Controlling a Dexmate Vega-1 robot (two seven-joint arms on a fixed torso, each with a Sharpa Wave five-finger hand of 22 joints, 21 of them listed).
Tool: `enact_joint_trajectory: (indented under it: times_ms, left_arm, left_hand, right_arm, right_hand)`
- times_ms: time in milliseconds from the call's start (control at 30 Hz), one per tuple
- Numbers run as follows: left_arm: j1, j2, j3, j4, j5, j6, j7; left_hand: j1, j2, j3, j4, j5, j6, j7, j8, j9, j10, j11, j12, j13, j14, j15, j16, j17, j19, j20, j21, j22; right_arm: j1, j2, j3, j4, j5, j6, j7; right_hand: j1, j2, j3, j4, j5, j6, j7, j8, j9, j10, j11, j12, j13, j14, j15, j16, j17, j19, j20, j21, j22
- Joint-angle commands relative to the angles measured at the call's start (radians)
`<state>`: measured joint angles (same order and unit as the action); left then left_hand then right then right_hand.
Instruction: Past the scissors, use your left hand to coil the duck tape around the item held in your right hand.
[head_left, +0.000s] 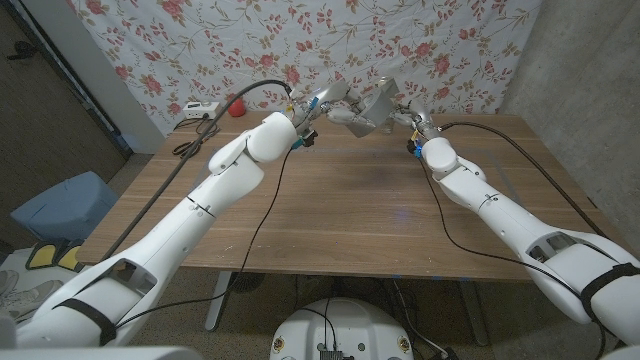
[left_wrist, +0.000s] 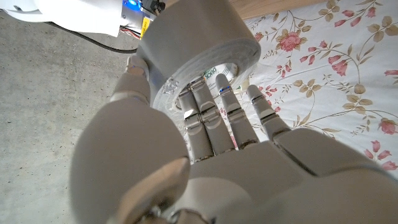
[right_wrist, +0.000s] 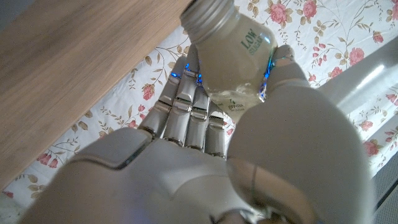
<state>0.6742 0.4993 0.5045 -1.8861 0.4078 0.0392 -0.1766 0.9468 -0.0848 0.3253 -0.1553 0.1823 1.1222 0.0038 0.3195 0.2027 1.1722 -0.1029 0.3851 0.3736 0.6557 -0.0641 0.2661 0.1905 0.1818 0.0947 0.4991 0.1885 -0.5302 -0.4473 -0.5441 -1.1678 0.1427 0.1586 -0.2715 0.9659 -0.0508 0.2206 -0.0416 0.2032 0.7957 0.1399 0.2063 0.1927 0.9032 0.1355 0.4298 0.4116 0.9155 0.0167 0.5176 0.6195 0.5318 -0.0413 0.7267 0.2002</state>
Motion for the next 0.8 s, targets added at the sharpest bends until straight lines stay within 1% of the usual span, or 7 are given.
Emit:
enact_joint_trajectory:
  times_ms: [33, 167, 333, 433, 500, 600, 800]
  left_arm:
    - [0.009, 0.021, -0.015, -0.02, 0.049, 0.056, -0.031]
    - [0.013, 0.053, -0.024, -0.052, 0.07, 0.081, -0.067]
    - [-0.005, 0.101, -0.015, -0.087, 0.104, 0.107, -0.154]
    - [-0.012, 0.128, -0.012, -0.113, 0.132, 0.119, -0.206]
    - [-0.013, 0.139, -0.015, -0.123, 0.139, 0.125, -0.233]
    - [-0.016, 0.153, -0.02, -0.132, 0.147, 0.149, -0.281]
    - [-0.012, 0.167, -0.034, -0.144, 0.157, 0.188, -0.323]
  left_hand:
    - [0.195, 0.218, 0.004, 0.012, 0.011, -0.001, 0.006, -0.007, 0.004, 0.056, -0.055, 0.005, 0.019, -0.003, -0.147, -0.007, 0.0, 0.003, 0.012, -0.004, 0.002]
    - [0.187, 0.222, 0.004, 0.019, 0.014, -0.009, 0.002, -0.009, 0.011, 0.042, -0.062, -0.001, 0.025, -0.009, -0.144, -0.014, -0.001, -0.002, 0.019, -0.007, 0.002]
    - [0.181, 0.235, 0.008, 0.029, 0.022, -0.025, -0.008, -0.012, 0.021, 0.034, -0.064, -0.003, 0.034, -0.004, -0.15, -0.017, 0.002, -0.009, 0.025, -0.011, 0.002]
    - [0.179, 0.235, 0.008, 0.032, 0.026, -0.026, -0.011, -0.01, 0.026, 0.03, -0.067, -0.003, 0.04, -0.001, -0.152, -0.018, 0.003, -0.013, 0.026, -0.014, 0.002]
    - [0.179, 0.234, 0.008, 0.031, 0.028, -0.026, -0.014, -0.01, 0.028, 0.03, -0.066, -0.003, 0.042, -0.001, -0.153, -0.019, 0.003, -0.014, 0.023, -0.015, 0.002]
    - [0.179, 0.232, 0.009, 0.031, 0.03, -0.025, -0.017, -0.008, 0.031, 0.031, -0.067, -0.001, 0.046, -0.003, -0.155, -0.022, 0.003, -0.014, 0.021, -0.015, 0.002]
    - [0.18, 0.231, 0.011, 0.031, 0.035, -0.027, -0.014, -0.006, 0.037, 0.03, -0.067, -0.001, 0.054, -0.005, -0.155, -0.027, 0.004, -0.014, 0.02, -0.017, 0.001]
  right_arm:
    - [-0.026, -0.001, 0.048, 0.004, 0.112, 0.046, 0.024]
    - [-0.035, 0.006, 0.067, 0.005, 0.136, 0.045, 0.0]
    - [-0.037, 0.009, 0.077, 0.003, 0.145, 0.033, -0.029]
    - [-0.044, 0.01, 0.084, 0.001, 0.152, 0.036, -0.045]
    - [-0.051, 0.011, 0.092, -0.005, 0.159, 0.04, -0.056]
    - [-0.061, 0.006, 0.109, -0.006, 0.194, 0.065, -0.03]
    - [-0.083, 0.006, 0.14, -0.016, 0.242, 0.09, -0.02]
  right_hand:
    - [0.106, 0.205, 0.003, 0.003, 0.13, 0.296, -0.175, 0.003, 0.006, 0.201, -0.156, 0.006, 0.003, 0.148, -0.22, -0.001, 0.004, -0.002, -0.084, 0.005, 0.001]
    - [0.107, 0.205, 0.003, 0.003, 0.13, 0.298, -0.174, 0.004, 0.006, 0.203, -0.155, 0.006, 0.004, 0.149, -0.22, -0.001, 0.005, -0.001, -0.084, 0.007, 0.001]
    - [0.109, 0.205, 0.002, 0.003, 0.13, 0.298, -0.172, 0.003, 0.006, 0.206, -0.155, 0.005, 0.007, 0.152, -0.22, 0.0, 0.007, -0.001, -0.085, 0.01, 0.001]
    - [0.11, 0.204, 0.001, 0.003, 0.13, 0.299, -0.173, 0.004, 0.006, 0.205, -0.155, 0.004, 0.008, 0.152, -0.22, 0.0, 0.008, -0.002, -0.085, 0.012, 0.001]
    - [0.11, 0.204, 0.0, 0.003, 0.13, 0.298, -0.173, 0.003, 0.006, 0.205, -0.155, 0.004, 0.008, 0.152, -0.22, -0.001, 0.008, -0.001, -0.086, 0.012, 0.001]
    - [0.11, 0.204, 0.0, 0.003, 0.13, 0.298, -0.173, 0.003, 0.006, 0.206, -0.155, 0.004, 0.009, 0.152, -0.22, -0.001, 0.009, -0.002, -0.086, 0.014, 0.001]
    - [0.112, 0.204, -0.001, 0.003, 0.13, 0.298, -0.172, 0.003, 0.006, 0.207, -0.155, 0.002, 0.012, 0.154, -0.22, -0.001, 0.011, -0.003, -0.086, 0.016, 0.001]
